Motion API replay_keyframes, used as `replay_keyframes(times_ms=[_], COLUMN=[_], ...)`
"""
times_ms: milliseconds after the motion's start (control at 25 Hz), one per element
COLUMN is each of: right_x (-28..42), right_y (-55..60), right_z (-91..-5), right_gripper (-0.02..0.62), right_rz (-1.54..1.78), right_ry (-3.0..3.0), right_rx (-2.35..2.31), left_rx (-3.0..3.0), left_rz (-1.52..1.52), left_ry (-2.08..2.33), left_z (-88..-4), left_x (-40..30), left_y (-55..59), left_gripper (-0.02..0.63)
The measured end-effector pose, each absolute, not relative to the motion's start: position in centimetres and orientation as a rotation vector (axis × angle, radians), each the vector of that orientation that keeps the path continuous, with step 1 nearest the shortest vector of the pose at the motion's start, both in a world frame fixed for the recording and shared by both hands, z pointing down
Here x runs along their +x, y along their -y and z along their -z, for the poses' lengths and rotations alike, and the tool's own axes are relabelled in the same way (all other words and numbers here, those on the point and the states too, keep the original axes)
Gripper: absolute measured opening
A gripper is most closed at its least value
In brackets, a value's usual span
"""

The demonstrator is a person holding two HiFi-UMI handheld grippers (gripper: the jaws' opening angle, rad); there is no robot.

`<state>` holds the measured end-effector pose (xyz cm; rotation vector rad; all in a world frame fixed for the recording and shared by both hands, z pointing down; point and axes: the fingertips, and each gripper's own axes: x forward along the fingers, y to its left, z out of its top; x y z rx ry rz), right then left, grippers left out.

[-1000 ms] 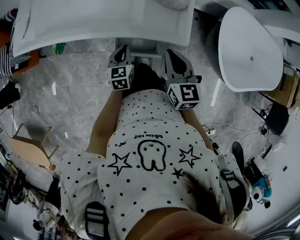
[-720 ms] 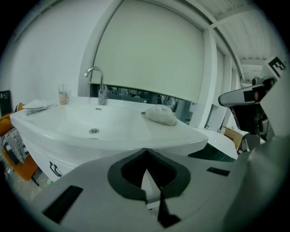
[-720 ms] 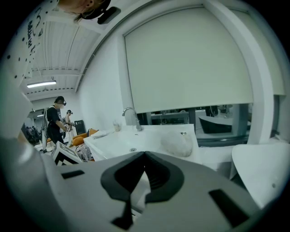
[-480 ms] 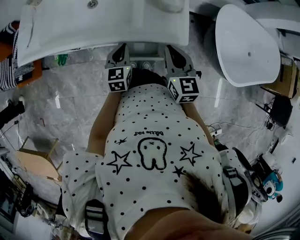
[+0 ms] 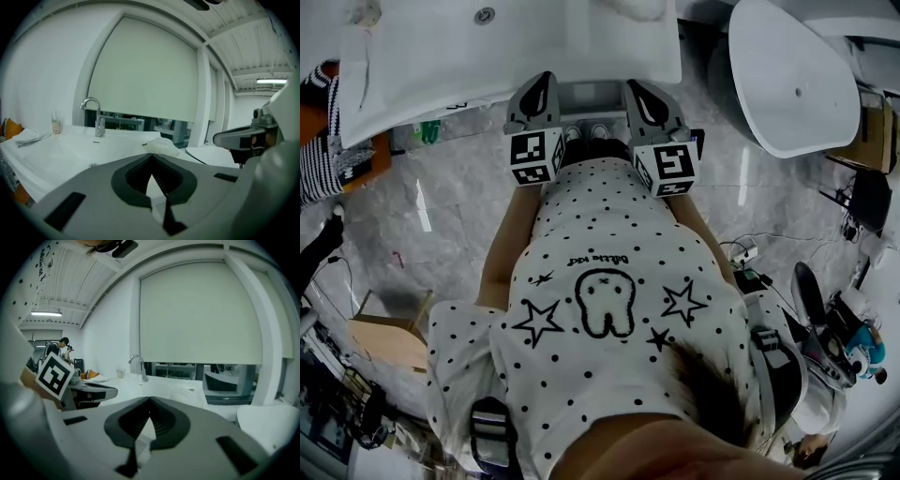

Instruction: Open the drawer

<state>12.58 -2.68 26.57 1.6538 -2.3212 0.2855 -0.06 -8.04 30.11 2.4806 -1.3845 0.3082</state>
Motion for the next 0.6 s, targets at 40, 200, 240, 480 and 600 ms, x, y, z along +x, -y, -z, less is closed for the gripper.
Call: replay_keyframes(times_ms=[40, 200, 240, 480, 600], right_x=[12.4, 11.5, 11.3, 11.0, 10.3], right_y=[2.7, 2.7, 2.7, 2.2, 2.2], right_z=[-26.5, -26.1, -25.9, -25.1, -25.3], right_gripper=[0.014, 0.014, 0.014, 0.014, 0.014], right_rz=[-0.279, -0.24, -0.229, -0.222, -0.223], right_ry=[2.318, 2.325, 2.327, 2.321, 2.329], right_rx=[1.659, 1.673, 1.674, 1.715, 1.723], left_rx=[2.493, 2.522, 2.525, 2.554, 2.568], left_rz=[-0.288, -0.218, -0.206, -0.189, -0.185], left_ry=[1.381, 1.381, 1.383, 1.38, 1.361], left_z=[-29.4, -27.1, -26.6, -24.9, -24.9], left_x=[-0.1, -1.2, -1.4, -2.7, -3.4], left_y=[8.0, 8.1, 8.0, 7.0, 6.7], left_gripper=[0.005, 0.005, 0.005, 0.005, 0.005])
